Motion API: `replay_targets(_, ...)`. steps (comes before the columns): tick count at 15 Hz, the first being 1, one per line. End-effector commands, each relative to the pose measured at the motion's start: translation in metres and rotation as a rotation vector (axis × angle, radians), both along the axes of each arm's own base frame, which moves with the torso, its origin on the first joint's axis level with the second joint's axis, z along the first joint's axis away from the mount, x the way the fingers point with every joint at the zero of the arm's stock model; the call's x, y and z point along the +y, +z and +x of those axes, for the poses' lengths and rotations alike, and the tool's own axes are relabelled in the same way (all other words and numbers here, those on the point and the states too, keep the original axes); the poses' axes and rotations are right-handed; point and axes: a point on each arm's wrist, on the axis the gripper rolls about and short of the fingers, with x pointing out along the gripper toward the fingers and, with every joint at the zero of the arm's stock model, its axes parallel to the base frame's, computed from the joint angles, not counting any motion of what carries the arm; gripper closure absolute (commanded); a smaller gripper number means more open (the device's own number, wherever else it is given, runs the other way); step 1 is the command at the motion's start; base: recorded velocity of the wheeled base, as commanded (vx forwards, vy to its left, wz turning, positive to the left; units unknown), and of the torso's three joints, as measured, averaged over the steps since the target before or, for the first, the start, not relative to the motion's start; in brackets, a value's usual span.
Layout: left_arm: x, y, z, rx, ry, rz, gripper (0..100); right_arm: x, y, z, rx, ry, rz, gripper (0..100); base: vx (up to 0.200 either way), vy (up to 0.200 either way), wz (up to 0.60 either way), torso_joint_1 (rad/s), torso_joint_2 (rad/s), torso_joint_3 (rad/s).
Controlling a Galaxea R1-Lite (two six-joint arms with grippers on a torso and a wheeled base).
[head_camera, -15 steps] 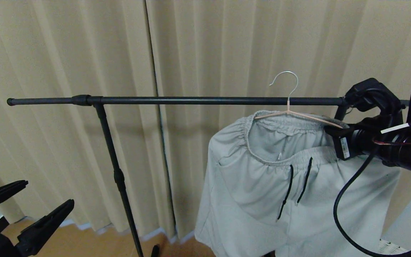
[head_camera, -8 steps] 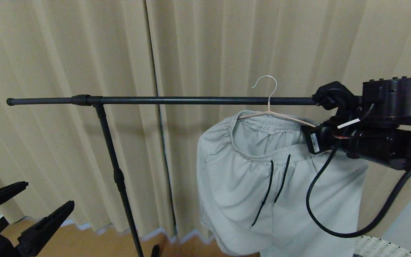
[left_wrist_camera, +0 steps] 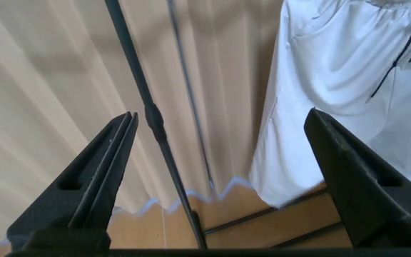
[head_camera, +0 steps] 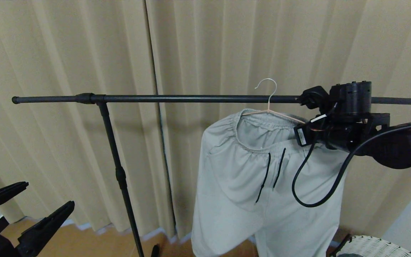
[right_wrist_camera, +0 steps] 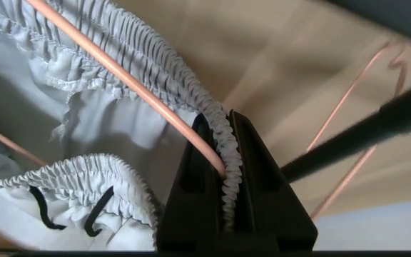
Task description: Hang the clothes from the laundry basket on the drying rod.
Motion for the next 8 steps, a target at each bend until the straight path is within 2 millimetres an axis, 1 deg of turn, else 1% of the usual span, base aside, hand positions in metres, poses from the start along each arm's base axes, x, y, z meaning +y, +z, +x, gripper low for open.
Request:
replay_targets(1,0.0,0.0,0.0,0.001,-0.001,0.0,0,0.002,-0.005,0.001,0.012,-0.001,-0.007,100,0.0,0.0,0.0,0.0,0.0,0.0)
replay_targets(3,0.0,0.0,0.0,-0.001,-0.001,0.0,0,0.006,-0.004,-0.002,0.012,-0.013,-0.022,100,0.0,0.0,0.0,0.0,0.0,0.0)
replay_targets(4,0.0,0.0,0.0,-0.001,-0.001,0.0,0,0.013,-0.004,-0.005,0.007,-0.014,-0.032,100,0.0,0.0,0.0,0.0,0.0,0.0)
replay_targets(5,0.0,0.0,0.0,-0.001,-0.001,0.0,0,0.014,-0.004,-0.005,0.006,-0.015,-0.034,100,0.0,0.0,0.0,0.0,0.0,0.0)
replay_targets(8,0.0,0.001,0.0,-0.004,-0.001,0.0,0,0.031,-0.004,-0.013,0.006,-0.01,-0.066,100,0.0,0.0,0.0,0.0,0.0,0.0)
